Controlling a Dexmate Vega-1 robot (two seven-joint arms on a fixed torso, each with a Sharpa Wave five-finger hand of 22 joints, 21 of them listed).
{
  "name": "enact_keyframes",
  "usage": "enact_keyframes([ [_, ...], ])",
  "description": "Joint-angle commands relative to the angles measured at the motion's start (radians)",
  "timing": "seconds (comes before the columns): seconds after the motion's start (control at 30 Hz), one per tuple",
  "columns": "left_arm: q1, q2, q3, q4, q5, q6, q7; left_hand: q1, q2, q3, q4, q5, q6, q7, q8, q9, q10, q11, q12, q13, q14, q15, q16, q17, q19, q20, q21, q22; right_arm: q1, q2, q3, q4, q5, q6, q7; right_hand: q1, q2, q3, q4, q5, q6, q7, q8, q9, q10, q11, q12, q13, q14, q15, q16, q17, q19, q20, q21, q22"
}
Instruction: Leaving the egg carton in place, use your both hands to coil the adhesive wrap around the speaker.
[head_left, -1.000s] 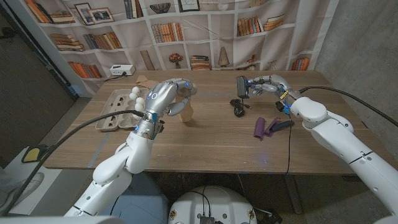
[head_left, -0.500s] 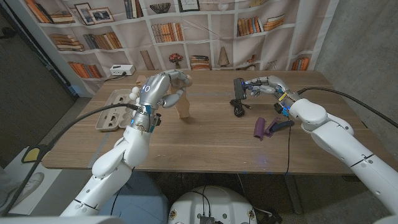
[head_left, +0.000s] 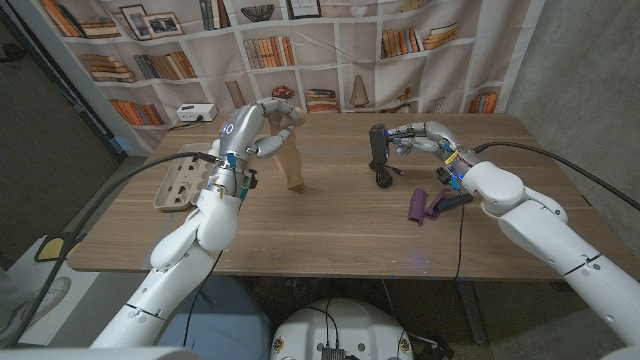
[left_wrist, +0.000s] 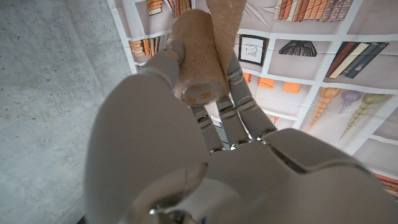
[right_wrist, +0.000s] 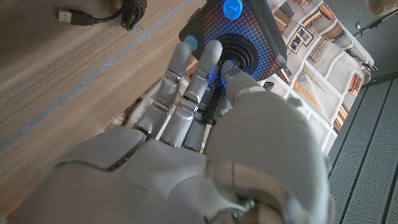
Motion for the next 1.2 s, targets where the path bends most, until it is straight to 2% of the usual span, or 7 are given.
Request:
enact_keyframes([
  [0.03,-0.060,-0.019,0.022,0.021,-0.104,-0.001,-0.025,0.095,0.096,0.020,0.011,-0.002,0.002,0.007,0.001,0.000,0.027,0.009,0.005,0.003,0.221,-0.179,0.002,0.003,-0.054,-0.053,0.008,-0.003,-0.013,0.011,-0.024,-0.017,0.005,0.043,0.000,0.027,0.033,0.036,0.033,0.005,0.008,0.004,-0.001,0.003,0.039,-0.032,0.005,0.065,0.006,-0.035,-0.003,0.002,-0.008,-0.088,0.005,-0.001],
  [0.4,-0.086,-0.015,0.036,0.022,-0.111,0.006,-0.030,0.097,0.096,0.021,0.011,-0.003,0.002,0.008,0.001,-0.006,0.025,0.010,0.005,0.005,0.221,-0.178,-0.004,0.004,-0.059,-0.053,0.018,-0.017,-0.008,0.013,-0.060,-0.023,0.004,0.062,0.023,0.027,0.033,0.035,0.033,0.005,0.007,0.005,-0.001,0.003,0.039,-0.032,0.005,0.066,0.008,-0.035,-0.003,0.004,-0.008,-0.088,0.005,-0.001],
  [1.2,-0.126,-0.016,0.050,0.006,-0.113,0.028,-0.053,0.096,0.098,0.022,0.013,-0.005,-0.003,0.009,0.006,-0.008,0.023,0.010,0.003,0.007,0.223,-0.178,-0.011,0.011,-0.070,-0.054,0.040,-0.041,-0.032,-0.004,-0.068,-0.069,0.011,0.091,0.034,0.028,0.032,0.034,0.033,0.005,0.009,0.005,-0.001,0.003,0.041,-0.031,0.003,0.068,0.010,-0.036,-0.003,0.007,-0.010,-0.087,0.007,-0.001],
])
